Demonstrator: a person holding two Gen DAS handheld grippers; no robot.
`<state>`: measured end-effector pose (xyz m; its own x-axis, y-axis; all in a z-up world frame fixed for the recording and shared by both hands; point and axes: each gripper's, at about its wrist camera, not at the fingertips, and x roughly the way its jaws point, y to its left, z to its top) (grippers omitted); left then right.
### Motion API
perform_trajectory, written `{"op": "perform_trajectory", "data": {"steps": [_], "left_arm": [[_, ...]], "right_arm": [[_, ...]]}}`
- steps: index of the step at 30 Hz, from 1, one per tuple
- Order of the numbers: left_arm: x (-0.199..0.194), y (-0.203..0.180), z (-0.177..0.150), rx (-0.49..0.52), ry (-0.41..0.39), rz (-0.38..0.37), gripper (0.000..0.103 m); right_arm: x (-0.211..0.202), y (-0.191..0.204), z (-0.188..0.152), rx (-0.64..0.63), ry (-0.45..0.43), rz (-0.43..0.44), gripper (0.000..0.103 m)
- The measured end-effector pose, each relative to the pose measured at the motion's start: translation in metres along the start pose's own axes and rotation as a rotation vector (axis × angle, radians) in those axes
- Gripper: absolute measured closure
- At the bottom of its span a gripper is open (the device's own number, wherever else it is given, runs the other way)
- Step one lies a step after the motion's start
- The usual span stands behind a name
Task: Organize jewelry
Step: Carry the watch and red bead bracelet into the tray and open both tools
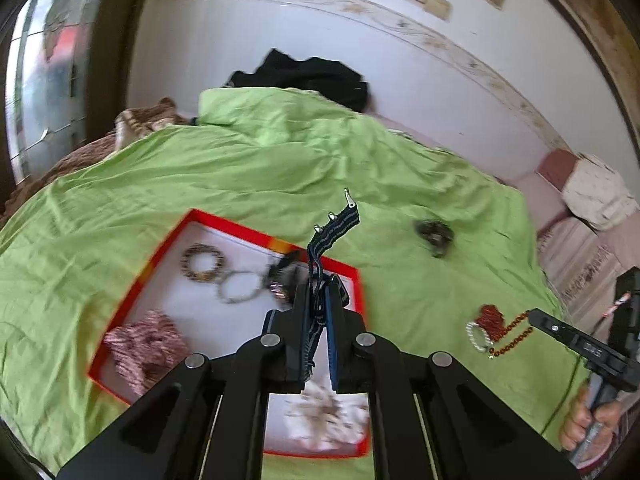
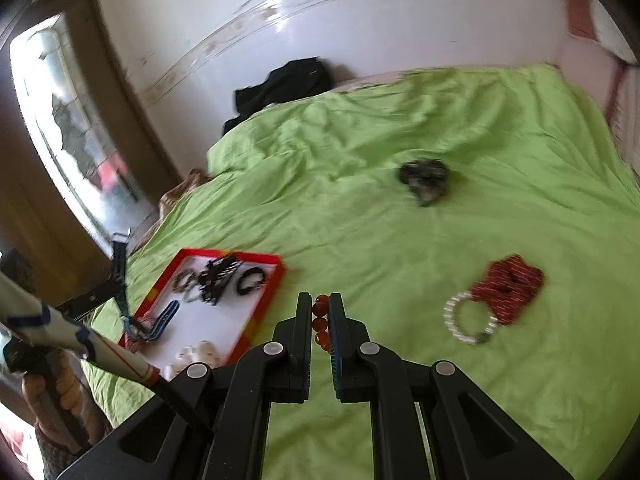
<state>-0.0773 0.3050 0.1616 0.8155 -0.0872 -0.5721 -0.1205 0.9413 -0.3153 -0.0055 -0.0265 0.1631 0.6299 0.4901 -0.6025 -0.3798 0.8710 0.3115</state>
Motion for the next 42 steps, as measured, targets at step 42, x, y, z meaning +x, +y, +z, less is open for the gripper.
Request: {"op": "perform_trajectory", "data": {"steps": [42], "left_arm": [[0.076, 0.109, 0.007, -0.180, 0.113, 0.187, 0.095]], "right_arm": [[0.177, 0.202, -0.073, -0.218, 0.427, 0.232, 0.094]]}}
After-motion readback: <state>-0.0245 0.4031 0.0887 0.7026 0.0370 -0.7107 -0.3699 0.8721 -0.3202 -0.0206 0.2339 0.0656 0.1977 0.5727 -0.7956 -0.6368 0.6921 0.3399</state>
